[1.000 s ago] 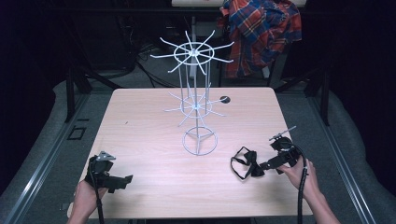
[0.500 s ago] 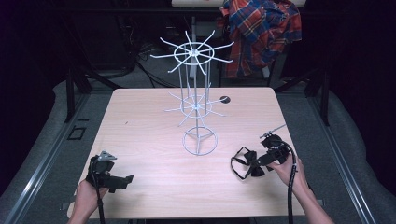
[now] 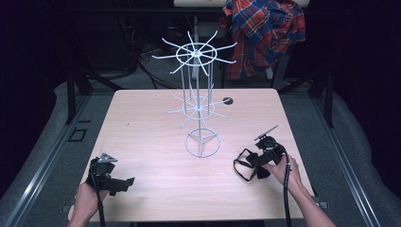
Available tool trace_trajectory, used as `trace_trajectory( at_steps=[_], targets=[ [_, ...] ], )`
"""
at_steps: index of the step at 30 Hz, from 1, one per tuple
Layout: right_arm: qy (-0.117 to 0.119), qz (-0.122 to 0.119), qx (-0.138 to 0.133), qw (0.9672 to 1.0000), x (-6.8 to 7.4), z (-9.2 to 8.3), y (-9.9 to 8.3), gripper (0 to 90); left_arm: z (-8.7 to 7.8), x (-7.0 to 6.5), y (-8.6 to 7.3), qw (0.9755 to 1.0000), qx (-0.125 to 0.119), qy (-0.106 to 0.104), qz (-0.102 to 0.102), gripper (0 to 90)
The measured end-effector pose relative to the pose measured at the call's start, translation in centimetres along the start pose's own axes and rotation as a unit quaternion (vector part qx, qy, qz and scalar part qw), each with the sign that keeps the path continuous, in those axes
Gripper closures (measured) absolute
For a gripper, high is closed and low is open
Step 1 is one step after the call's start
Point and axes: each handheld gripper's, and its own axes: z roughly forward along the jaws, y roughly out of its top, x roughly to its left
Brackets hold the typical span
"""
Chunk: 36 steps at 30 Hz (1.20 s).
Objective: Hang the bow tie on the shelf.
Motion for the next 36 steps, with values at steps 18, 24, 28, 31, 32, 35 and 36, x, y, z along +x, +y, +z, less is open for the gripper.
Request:
trace_trajectory(
  at_steps=[18, 24, 28, 31, 32, 35, 36],
  targets=[
    [-0.009, -0.015, 0.007, 0.9998, 0.5, 0.0, -0.3, 76.0, 0.1, -0.1, 0.1, 1.0000, -0.002, -0.007, 0.004, 0.0],
    [-0.015, -0.024, -0.001, 0.9996, 0.8, -1.0, -0.2, 76.0, 0.3, -0.1, 0.3, 0.9999, 0.001, -0.010, 0.004, 0.0],
    [0.001, -0.023, -0.022, 0.9995, 1.1, -1.5, -0.2, 76.0, 0.2, -0.1, 0.2, 0.9999, 0.000, -0.008, 0.007, 0.0],
    [0.003, -0.026, -0.031, 0.9992, 1.2, -2.0, -0.1, 76.0, 0.2, 0.0, 0.2, 0.9999, 0.000, -0.008, 0.006, 0.0],
    [0.003, -0.028, -0.034, 0.9990, 1.3, -2.1, -0.1, 76.0, 0.2, 0.0, 0.2, 0.9999, 0.001, -0.009, 0.006, 0.0],
    [0.000, -0.032, -0.054, 0.9980, 1.6, -2.6, -0.1, 76.1, 0.4, -0.1, 0.4, 0.9999, 0.004, -0.009, 0.005, 0.0],
    [0.004, -0.032, -0.057, 0.9979, 1.7, -2.8, -0.1, 76.1, 0.5, -0.2, 0.5, 0.9999, 0.004, -0.010, 0.007, 0.0]
  ],
)
